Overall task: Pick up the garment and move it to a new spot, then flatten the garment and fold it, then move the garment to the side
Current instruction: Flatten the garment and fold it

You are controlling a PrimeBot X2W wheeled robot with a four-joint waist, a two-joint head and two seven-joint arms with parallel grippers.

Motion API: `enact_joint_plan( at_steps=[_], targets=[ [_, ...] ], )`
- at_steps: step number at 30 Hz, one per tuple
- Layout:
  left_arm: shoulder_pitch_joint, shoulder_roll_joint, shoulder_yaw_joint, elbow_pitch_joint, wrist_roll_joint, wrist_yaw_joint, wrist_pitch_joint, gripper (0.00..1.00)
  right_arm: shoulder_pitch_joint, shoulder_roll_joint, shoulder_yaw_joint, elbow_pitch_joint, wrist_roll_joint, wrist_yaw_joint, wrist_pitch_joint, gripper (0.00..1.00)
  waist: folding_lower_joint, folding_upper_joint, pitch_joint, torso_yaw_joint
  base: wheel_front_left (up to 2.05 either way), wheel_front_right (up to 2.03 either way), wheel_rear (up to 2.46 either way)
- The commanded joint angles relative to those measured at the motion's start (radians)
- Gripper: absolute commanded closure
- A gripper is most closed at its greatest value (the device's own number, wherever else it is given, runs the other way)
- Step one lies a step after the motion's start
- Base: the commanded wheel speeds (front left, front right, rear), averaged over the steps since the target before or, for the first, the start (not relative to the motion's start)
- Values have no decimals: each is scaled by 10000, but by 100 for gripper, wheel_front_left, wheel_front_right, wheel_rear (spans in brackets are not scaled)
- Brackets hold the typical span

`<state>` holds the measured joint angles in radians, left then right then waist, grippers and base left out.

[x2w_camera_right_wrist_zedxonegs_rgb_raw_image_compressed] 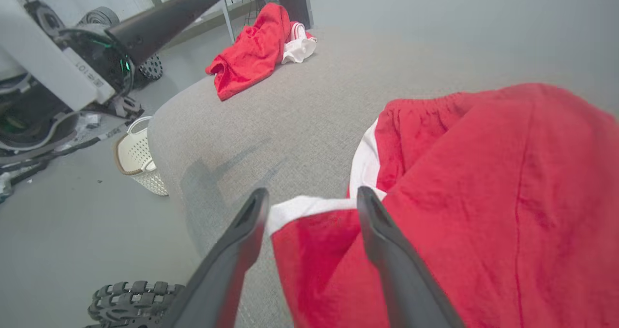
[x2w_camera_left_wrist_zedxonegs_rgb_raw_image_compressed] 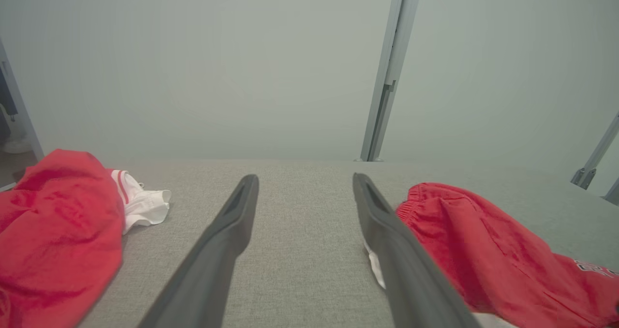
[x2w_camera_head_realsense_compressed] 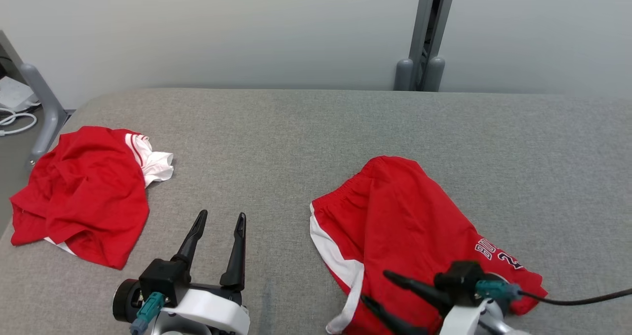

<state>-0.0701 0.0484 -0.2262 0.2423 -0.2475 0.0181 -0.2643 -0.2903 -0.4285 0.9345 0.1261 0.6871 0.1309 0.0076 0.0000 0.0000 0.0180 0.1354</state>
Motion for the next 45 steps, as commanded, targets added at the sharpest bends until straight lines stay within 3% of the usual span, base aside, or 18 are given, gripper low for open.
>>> enact_joint_plan(
  at_steps=[1, 6, 10, 16, 22, 34, 45],
  targets=[
    [28, 40, 51, 8, 47, 4, -5, 0, 85, 60, -433, 25, 72, -3, -263, 0, 0, 0, -24, -123, 0, 0, 0],
    [-35, 40, 69, 22, 51, -23, -5, 0, 86, 158, -1281, 149, -146, -3, -552, 0, 0, 0, -85, -319, 0, 0, 0],
    [-109, 41, 57, 17, 33, -34, -5, 0, 269, 442, -2706, 689, -766, -3, -983, 0, 0, 0, -164, -497, 0, 0, 0],
    [-210, 38, -39, -3, -76, -31, -5, 0, 914, 1478, -5026, 1768, -2095, -3, -1729, 0, 0, 0, -132, -741, 0, 0, 0],
    [-599, 37, -46, 334, 20, -172, -7, 0, 1268, 2480, -6100, 1761, -3354, -3, -2020, 0, 0, 0, 327, -1425, 0, 0, 0],
    [-3316, 134, -819, 3403, 641, -582, 479, 0, 1096, 3087, -6729, 1191, -4487, -3, -2049, 0, 0, 0, 1604, -3135, 0, 0, 0],
    [-5777, 167, -1104, 5537, 375, -1116, 1941, 0, 1016, 3470, -6793, 1350, -4719, -3, -2331, 0, 0, 0, 2347, -4081, 0, 0, 0]
  ],
)
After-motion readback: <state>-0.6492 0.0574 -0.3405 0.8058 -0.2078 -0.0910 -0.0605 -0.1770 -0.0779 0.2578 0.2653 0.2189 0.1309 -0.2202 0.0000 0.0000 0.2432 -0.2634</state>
